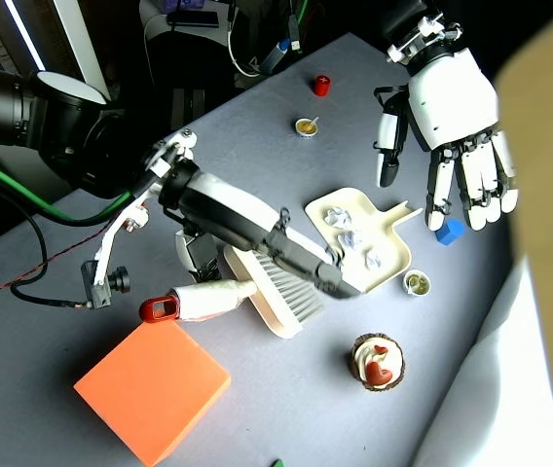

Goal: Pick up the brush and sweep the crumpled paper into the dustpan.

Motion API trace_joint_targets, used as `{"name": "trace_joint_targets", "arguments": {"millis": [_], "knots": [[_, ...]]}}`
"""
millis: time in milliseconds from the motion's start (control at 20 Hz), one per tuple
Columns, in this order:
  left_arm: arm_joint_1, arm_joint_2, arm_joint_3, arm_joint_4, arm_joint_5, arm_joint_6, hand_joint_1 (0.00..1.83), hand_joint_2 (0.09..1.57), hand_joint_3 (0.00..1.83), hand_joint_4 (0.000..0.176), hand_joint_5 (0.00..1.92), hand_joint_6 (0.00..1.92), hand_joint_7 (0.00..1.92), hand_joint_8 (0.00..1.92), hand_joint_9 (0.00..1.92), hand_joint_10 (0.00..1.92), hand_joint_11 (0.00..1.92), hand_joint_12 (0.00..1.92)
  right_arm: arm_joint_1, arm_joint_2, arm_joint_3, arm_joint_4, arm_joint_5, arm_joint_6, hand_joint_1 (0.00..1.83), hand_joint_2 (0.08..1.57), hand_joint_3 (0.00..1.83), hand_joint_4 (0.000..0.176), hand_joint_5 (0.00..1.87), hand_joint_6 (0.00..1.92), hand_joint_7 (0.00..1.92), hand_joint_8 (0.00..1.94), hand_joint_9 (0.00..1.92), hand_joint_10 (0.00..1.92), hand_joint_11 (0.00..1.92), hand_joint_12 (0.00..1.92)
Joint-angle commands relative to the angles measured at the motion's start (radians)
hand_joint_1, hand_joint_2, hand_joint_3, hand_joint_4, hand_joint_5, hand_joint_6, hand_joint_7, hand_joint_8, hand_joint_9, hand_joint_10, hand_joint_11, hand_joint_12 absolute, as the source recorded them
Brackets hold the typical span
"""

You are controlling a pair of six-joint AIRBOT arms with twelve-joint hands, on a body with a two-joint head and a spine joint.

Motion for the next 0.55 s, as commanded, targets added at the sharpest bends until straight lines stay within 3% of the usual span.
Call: {"name": "trace_joint_targets", "arguments": {"millis": [0, 50, 150, 250, 300, 500], "knots": [[-0.012, 0.011, -0.003, 0.008, -0.101, 0.007, 0.74, 0.97, 0.01, 0.127, 0.60, 0.00, 0.30, 0.00, 0.26, 0.00, 0.00, 0.55, 0.043, 0.024, -0.019, -0.049, 0.031, -0.017, 0.43, 0.66, 0.00, 0.000, 0.00, 0.00, 0.00, 0.00, 0.00, 0.00, 0.05, 0.02], [-0.014, 0.011, -0.002, 0.005, -0.102, 0.007, 0.72, 0.98, 0.00, 0.137, 0.58, 0.00, 0.30, 0.00, 0.27, 0.00, 0.00, 0.57, 0.064, 0.041, -0.039, -0.004, 0.073, -0.028, 0.41, 0.66, 0.00, 0.000, 0.00, 0.00, 0.00, 0.00, 0.00, 0.00, 0.06, 0.02], [-0.016, 0.011, 0.001, 0.005, -0.108, 0.007, 0.72, 0.97, 0.00, 0.140, 0.58, 0.00, 0.30, 0.00, 0.27, 0.01, 0.00, 0.57, 0.077, 0.057, -0.064, 0.075, 0.124, -0.061, 0.37, 0.68, 0.00, 0.000, 0.01, 0.00, 0.01, 0.00, 0.01, 0.01, 0.09, 0.04], [-0.018, 0.011, 0.002, 0.009, -0.108, 0.007, 0.71, 0.96, 0.00, 0.130, 0.58, 0.00, 0.32, 0.00, 0.30, 0.01, 0.00, 0.61, 0.091, 0.065, -0.067, 0.141, 0.133, -0.095, 0.28, 0.70, 0.01, 0.000, 0.00, 0.00, 0.00, 0.00, 0.00, 0.00, 0.06, 0.03], [-0.018, 0.013, 0.000, 0.011, -0.103, 0.007, 0.67, 0.94, 0.00, 0.140, 0.57, 0.00, 0.31, 0.00, 0.30, 0.00, 0.00, 0.60, 0.118, 0.082, -0.066, 0.259, 0.157, -0.132, 0.18, 0.72, 0.01, 0.000, 0.00, 0.00, 0.00, 0.00, 0.00, 0.00, 0.06, 0.03], [-0.017, 0.018, -0.006, 0.020, -0.100, 0.007, 0.60, 0.94, 0.00, 0.137, 0.57, 0.00, 0.34, 0.00, 0.32, 0.00, 0.00, 0.67, 0.151, 0.148, -0.070, 0.391, 0.292, -0.146, 0.14, 0.75, 0.02, 0.000, 0.00, 0.00, 0.00, 0.00, 0.00, 0.00, 0.06, 0.03]]}}
